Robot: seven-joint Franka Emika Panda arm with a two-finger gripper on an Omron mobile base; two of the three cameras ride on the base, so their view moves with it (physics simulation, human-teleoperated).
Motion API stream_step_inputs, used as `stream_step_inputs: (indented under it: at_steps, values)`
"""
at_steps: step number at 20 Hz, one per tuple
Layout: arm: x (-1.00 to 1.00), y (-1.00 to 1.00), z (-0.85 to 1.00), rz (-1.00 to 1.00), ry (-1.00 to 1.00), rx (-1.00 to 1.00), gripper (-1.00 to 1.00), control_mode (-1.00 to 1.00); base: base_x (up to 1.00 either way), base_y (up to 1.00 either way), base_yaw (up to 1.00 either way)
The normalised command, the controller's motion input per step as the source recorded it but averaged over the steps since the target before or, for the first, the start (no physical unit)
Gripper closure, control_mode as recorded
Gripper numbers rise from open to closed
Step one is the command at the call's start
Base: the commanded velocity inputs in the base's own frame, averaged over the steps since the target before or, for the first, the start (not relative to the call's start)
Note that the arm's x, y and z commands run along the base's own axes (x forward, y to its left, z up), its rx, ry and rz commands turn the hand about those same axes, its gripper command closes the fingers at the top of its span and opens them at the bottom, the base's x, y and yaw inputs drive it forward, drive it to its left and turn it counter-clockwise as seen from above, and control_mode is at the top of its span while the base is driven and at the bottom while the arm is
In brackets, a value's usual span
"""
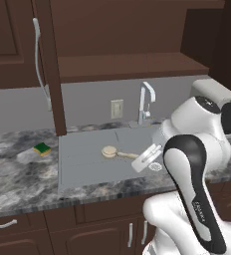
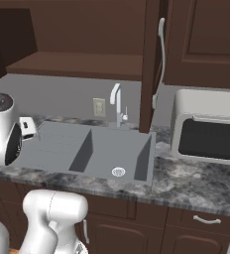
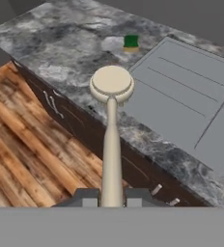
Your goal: Locate and retrieve the sponge and dish brush from the cabinet. Place them next to the sink.
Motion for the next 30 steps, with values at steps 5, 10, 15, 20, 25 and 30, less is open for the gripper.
stream_step_inputs:
  at_steps: [5, 10, 15, 20, 25, 30]
  values:
    - [0.49, 0.37, -0.27, 0.1, -0.03, -0.03, 1.0, -1.0, 0.0, 0.0, 0.0]
    - [0.53, 0.35, -0.34, 0.09, -0.01, -0.02, 1.0, -1.0, 0.0, 0.0, 0.0]
    - [0.53, 0.42, -0.28, 0.1, -0.03, -0.01, 1.0, -1.0, 0.0, 0.0, 0.0]
    - [0.48, 0.5, -0.18, 0.06, -0.03, -0.03, 1.0, -1.0, 0.0, 0.0, 0.0]
    - [0.42, 0.48, -0.18, 0.0, -0.04, -0.06, 1.0, -1.0, 0.0, 0.0, 0.0]
    - [0.4, 0.45, -0.21, 0.0, -0.04, -0.05, 1.0, -1.0, 0.0, 0.0, 0.0]
